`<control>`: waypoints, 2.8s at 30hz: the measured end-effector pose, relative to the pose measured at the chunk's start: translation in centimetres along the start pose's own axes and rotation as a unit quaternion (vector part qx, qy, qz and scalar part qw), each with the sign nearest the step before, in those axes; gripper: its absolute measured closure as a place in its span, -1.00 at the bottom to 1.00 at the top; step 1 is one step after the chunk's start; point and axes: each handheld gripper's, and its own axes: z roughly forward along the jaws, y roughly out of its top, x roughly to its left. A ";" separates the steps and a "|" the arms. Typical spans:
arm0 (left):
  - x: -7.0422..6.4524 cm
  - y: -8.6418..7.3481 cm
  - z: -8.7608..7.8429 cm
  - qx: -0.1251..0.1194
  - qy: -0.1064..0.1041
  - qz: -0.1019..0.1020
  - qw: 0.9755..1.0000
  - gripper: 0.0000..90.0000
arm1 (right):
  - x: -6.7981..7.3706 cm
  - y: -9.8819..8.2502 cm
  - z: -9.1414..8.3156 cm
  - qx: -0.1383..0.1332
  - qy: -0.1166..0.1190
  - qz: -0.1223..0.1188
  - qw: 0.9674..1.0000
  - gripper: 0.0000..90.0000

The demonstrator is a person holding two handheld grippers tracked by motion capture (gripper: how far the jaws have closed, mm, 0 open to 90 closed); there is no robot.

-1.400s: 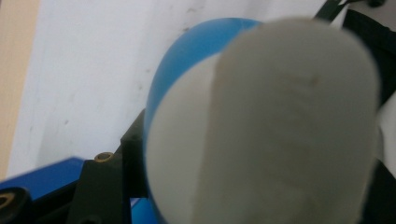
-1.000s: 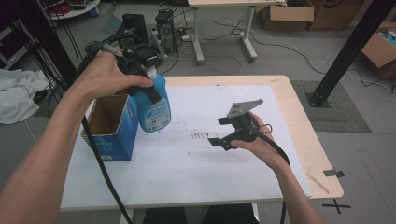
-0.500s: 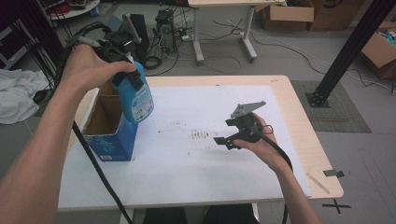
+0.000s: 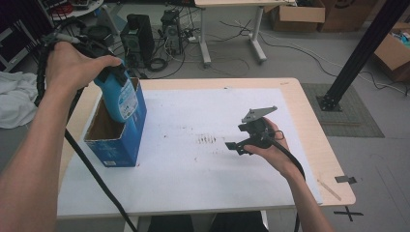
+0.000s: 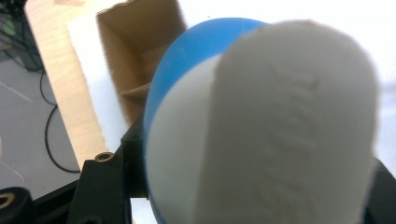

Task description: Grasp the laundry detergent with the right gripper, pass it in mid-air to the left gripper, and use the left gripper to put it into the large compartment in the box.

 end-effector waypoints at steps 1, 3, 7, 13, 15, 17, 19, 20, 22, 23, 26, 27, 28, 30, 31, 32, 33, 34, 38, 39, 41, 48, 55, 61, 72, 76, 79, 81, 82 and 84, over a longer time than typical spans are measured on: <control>0.3 -0.1 -0.1 0.001 0.004 -0.004 1.000 -0.13 | -0.1 0.0 0.0 0.001 -0.002 0.003 1.000 -0.67; 0.7 -0.3 -0.2 0.002 0.011 -0.016 1.000 -0.13 | -0.2 -0.1 0.0 0.005 -0.006 0.006 1.000 -0.66; 1.6 -0.6 -0.2 0.002 0.026 -0.039 0.999 -0.13 | -0.2 -0.1 0.1 0.008 -0.008 0.005 1.000 -0.66; 2.5 -1.3 0.6 0.001 0.038 -0.069 0.997 -0.13 | 0.1 0.1 0.3 0.014 -0.010 0.001 1.000 -0.66; 2.6 -1.4 0.8 0.000 0.037 -0.072 0.997 -0.13 | 0.1 0.1 0.3 0.015 -0.010 0.000 1.000 -0.66; 2.7 -1.5 1.2 0.002 0.034 -0.076 0.997 -0.13 | 0.1 0.1 0.3 0.016 -0.011 -0.002 1.000 -0.66; 2.7 -1.6 1.7 0.004 0.031 -0.078 0.996 -0.13 | 0.1 0.0 0.3 0.016 -0.011 -0.001 1.000 -0.66; 2.7 -1.7 2.2 0.005 0.030 -0.081 0.996 -0.13 | 0.1 0.0 0.3 0.017 -0.011 0.000 1.000 -0.66; 2.7 -1.7 2.4 0.007 0.030 -0.081 0.996 -0.13 | 0.1 -0.1 0.4 0.018 -0.012 -0.001 1.000 -0.66; 2.7 -1.7 2.7 0.009 0.031 -0.080 0.996 -0.13 | 0.1 -0.1 0.4 0.019 -0.012 -0.002 1.000 -0.66; 2.7 -1.9 3.8 0.016 0.030 -0.082 0.996 -0.13 | 0.0 -0.2 0.4 0.023 -0.013 -0.001 1.000 -0.66; 2.7 -2.0 4.2 0.016 0.029 -0.083 0.996 -0.13 | 0.0 -0.2 0.4 0.023 -0.013 -0.001 1.000 -0.66; 2.7 -2.0 4.2 0.016 0.029 -0.083 0.996 -0.13 | 0.0 -0.2 0.4 0.023 -0.014 -0.001 1.000 -0.66; 2.8 -2.2 4.8 0.020 0.025 -0.083 0.996 -0.13 | 0.0 -0.2 0.4 0.023 -0.014 -0.001 1.000 -0.66; 2.8 -2.3 5.1 0.019 0.024 -0.084 0.996 -0.13 | 0.1 -0.2 0.4 0.024 -0.014 -0.001 1.000 -0.66; 2.8 -2.4 5.4 0.022 0.022 -0.084 0.996 -0.13 | 0.1 -0.2 0.4 0.024 -0.014 -0.001 1.000 -0.66; 2.8 -2.5 6.0 0.026 0.019 -0.083 0.996 -0.13 | 0.1 -0.2 0.4 0.026 -0.013 -0.001 1.000 -0.66; 2.8 -2.6 6.3 0.027 0.017 -0.084 0.996 -0.13 | 0.1 -0.1 0.4 0.027 -0.013 -0.002 1.000 -0.66; 2.8 -2.8 7.2 0.031 0.017 -0.083 0.996 -0.13 | 0.2 0.0 0.5 0.040 -0.012 -0.006 0.999 -0.64; 2.9 -2.9 7.3 0.030 0.017 -0.083 0.996 -0.13 | 0.3 0.0 0.5 0.043 -0.013 -0.005 0.999 -0.64; 2.9 -2.9 7.5 0.029 0.018 -0.083 0.996 -0.13 | 0.3 0.0 0.5 0.046 -0.013 -0.006 0.999 -0.64; 3.0 -3.3 8.8 0.034 0.014 -0.085 0.996 -0.13 | 0.3 0.0 0.5 0.057 -0.013 -0.002 0.998 -0.63; 3.1 -3.7 9.7 0.036 0.014 -0.092 0.995 -0.13 | 0.3 -0.1 0.4 0.059 -0.014 -0.001 0.998 -0.63; 3.1 -4.1 10.7 0.036 0.015 -0.099 0.994 -0.13 | 0.3 -0.1 0.5 0.060 -0.013 -0.005 0.998 -0.63; 3.0 -4.7 12.4 0.042 0.022 -0.101 0.994 -0.13 | 0.4 -0.1 0.7 0.063 -0.013 -0.005 0.998 -0.63; 3.0 -5.1 13.2 0.043 0.018 -0.106 0.993 -0.13 | 0.4 -0.2 0.7 0.065 -0.012 -0.006 0.998 -0.63; 3.0 -5.2 13.7 0.045 0.021 -0.109 0.993 -0.13 | 0.4 -0.3 0.7 0.065 -0.013 -0.005 0.998 -0.63; 2.9 -5.3 14.0 0.047 0.025 -0.111 0.992 -0.13 | 0.4 -0.3 0.7 0.065 -0.013 -0.005 0.998 -0.63; 2.9 -5.3 14.1 0.050 0.026 -0.110 0.992 -0.13 | 0.4 -0.3 0.7 0.064 -0.013 -0.005 0.998 -0.63; 2.8 -5.4 14.4 0.052 0.028 -0.108 0.992 -0.13 | 0.4 -0.4 0.7 0.066 -0.013 -0.003 0.998 -0.63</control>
